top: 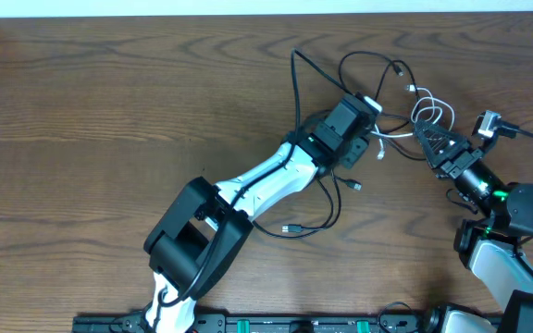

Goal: Untangle cables
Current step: 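Move the right gripper left toward the left gripper's cable bundle, then grasp the white cable with the right gripper and pull it rightward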

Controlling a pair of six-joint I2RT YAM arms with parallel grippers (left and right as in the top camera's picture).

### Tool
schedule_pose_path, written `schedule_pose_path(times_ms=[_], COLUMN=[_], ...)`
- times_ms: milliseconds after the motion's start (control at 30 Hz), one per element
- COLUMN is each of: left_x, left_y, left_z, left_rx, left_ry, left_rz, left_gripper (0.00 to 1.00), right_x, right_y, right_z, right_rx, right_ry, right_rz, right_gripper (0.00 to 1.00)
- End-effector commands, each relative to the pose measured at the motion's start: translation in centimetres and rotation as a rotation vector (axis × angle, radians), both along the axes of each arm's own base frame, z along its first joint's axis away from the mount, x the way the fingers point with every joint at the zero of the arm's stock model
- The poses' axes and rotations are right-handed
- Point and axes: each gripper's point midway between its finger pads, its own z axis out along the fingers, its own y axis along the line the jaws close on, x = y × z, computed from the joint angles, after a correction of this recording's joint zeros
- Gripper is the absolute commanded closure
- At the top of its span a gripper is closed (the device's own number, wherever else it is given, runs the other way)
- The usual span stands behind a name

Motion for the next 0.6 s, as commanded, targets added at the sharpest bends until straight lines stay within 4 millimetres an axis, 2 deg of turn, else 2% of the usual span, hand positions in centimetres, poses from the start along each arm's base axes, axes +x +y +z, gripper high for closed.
schedule_pose_path(times_ms=[0, 267, 467, 567], left_x=[0.9, 1.7, 2.1, 2.0], left_y=[0.8, 2.1, 2.8, 2.9], left_z=[1.4, 1.1, 1.0, 0.9], left_rx=[-0.008, 0.018, 0.025, 0.026], left_ry=[-0.023, -0.024, -0.016, -0.015], left_rz=[0.026, 0.033, 0.048, 0.048], left_gripper=[0.46, 0.43, 0.44, 0.44], right_x=[-0.2, -0.7, -1.3, -1.1], right_y=[-0.4, -1.0, -1.9, -2.4], right_z=[0.9, 2.5, 4.7, 4.9], right_rx=[0.067, 0.107, 0.167, 0.184], right_ry=[0.029, -0.007, -0.066, -0.064], right_rz=[0.010, 0.007, -0.018, -0.037], right_gripper=[0.99, 0.99, 0.99, 0.99])
